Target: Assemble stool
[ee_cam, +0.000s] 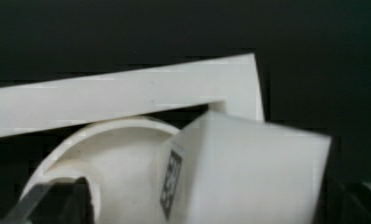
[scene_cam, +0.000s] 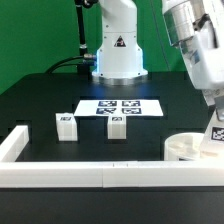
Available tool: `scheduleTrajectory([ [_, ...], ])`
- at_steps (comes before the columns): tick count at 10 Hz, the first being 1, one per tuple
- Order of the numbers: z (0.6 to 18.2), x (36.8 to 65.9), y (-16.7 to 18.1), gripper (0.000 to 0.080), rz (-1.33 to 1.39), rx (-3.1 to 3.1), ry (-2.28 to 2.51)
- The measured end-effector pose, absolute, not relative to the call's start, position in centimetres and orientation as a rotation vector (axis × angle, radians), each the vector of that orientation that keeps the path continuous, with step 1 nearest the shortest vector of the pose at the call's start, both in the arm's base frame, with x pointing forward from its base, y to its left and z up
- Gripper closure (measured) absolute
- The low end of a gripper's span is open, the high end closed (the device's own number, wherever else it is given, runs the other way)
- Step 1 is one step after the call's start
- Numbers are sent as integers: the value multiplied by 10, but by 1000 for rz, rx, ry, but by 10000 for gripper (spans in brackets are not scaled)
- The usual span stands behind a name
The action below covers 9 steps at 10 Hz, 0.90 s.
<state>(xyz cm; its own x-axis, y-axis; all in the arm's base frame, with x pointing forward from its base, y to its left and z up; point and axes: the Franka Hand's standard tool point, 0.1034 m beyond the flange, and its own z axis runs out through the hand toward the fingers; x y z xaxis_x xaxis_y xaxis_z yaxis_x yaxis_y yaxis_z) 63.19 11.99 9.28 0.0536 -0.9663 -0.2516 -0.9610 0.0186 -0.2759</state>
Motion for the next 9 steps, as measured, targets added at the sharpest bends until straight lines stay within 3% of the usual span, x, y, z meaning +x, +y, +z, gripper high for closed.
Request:
scheduleTrajectory([
  [2, 104, 632, 127, 153, -58, -2186, 1697],
  [6, 101, 632, 125, 151, -121, -2392, 1423],
  [9, 111, 632, 140, 151, -158, -2849, 626],
])
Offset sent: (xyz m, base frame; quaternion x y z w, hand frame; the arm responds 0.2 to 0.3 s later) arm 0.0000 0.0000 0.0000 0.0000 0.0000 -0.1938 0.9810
